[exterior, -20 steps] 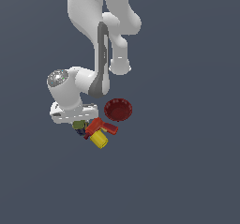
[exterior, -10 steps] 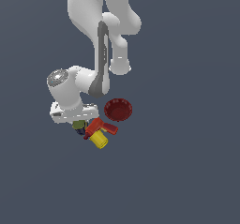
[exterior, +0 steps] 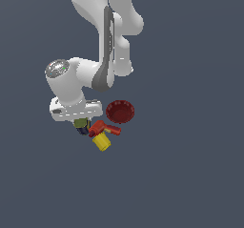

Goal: Pick up a designated object from a clutter of objects.

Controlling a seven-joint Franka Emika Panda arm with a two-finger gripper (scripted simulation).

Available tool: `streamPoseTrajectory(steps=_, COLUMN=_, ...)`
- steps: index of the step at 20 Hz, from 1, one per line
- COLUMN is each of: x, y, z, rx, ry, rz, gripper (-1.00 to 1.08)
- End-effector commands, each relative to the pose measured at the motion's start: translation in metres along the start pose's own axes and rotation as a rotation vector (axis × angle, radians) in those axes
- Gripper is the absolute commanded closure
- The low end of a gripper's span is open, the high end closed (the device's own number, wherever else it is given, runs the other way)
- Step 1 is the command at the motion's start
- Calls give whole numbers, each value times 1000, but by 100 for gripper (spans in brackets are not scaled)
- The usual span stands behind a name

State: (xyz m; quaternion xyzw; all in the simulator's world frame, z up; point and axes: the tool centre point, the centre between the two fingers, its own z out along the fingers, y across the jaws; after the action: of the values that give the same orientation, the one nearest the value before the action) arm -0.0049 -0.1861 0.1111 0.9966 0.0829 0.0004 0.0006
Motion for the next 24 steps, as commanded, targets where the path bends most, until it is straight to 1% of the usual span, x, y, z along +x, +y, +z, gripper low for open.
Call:
streamPoseTrajectory(steps=1, x=6, y=-7, z=-23, rx=-3, ry=6, rz=-2, gripper=108)
streamPoseTrajectory(steps=19, x=48, y=-72, z=-211, rx=-2, ry=1, rz=-2, gripper=108)
streamPoseTrajectory(steps=24, x=60, y=-86, z=-252, rx=-1, ry=0, rz=-3, gripper=108)
